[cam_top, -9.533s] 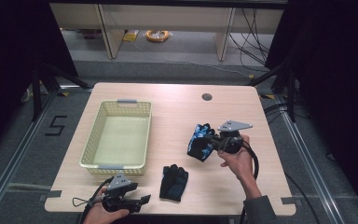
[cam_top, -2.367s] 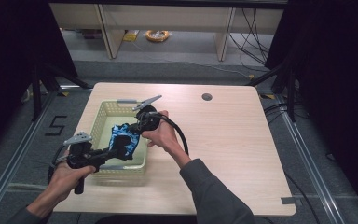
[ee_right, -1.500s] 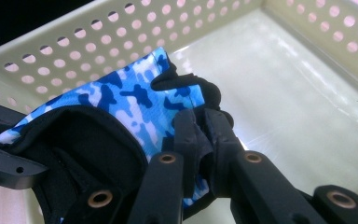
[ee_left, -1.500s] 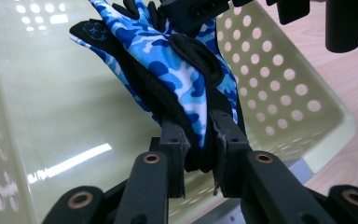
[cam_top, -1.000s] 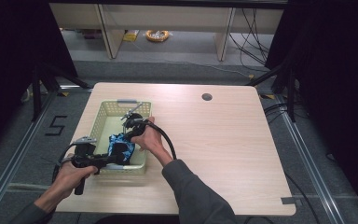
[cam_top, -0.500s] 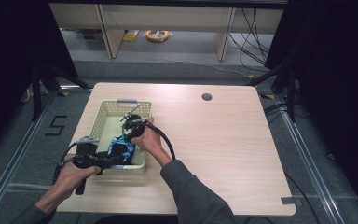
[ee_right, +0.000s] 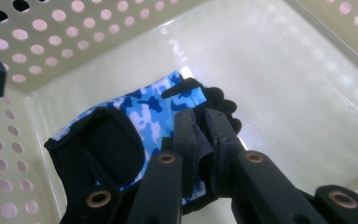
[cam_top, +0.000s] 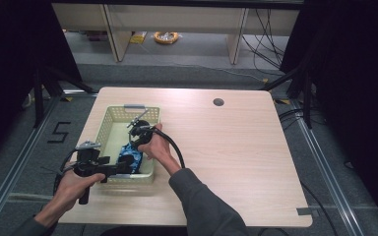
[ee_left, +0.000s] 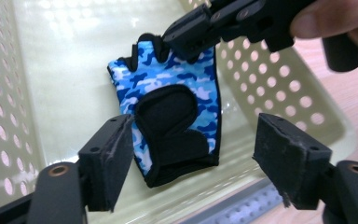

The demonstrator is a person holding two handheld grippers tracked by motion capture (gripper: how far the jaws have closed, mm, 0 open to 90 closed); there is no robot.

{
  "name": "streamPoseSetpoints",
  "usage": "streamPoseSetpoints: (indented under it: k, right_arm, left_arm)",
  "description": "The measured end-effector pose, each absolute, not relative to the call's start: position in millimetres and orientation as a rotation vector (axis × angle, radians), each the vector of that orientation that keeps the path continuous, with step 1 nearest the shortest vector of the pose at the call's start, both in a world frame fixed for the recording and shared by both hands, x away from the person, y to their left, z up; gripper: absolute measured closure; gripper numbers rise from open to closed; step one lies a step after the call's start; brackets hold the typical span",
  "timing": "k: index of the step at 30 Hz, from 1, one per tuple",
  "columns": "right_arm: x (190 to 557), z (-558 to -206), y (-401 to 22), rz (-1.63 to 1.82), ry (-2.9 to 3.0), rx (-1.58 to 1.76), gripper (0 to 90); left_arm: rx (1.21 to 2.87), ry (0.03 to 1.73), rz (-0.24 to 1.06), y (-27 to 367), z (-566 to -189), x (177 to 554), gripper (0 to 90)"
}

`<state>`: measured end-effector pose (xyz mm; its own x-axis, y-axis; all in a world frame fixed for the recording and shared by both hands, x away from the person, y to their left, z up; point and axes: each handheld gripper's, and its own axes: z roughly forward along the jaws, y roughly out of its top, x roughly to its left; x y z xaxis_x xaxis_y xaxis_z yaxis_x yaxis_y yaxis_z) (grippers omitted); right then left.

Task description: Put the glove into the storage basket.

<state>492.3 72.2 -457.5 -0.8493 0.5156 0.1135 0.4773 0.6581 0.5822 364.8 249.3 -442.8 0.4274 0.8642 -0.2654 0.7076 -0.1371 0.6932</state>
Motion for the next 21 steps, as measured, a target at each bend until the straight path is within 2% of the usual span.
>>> streamPoseSetpoints:
  k: [7,21]
  right_arm:
    - [492.3,-457.5,72.2,0.961,2.811,0.852,80.6]
    - [494.8,-445.6,64.9,1.006,2.739,0.895,52.2]
  left_arm:
    - [1.876,1.311,0.228,243.5,-437.9,358.1,27.6]
    - [1.864,1.291,0.187,240.7,-435.8,349.9,25.9]
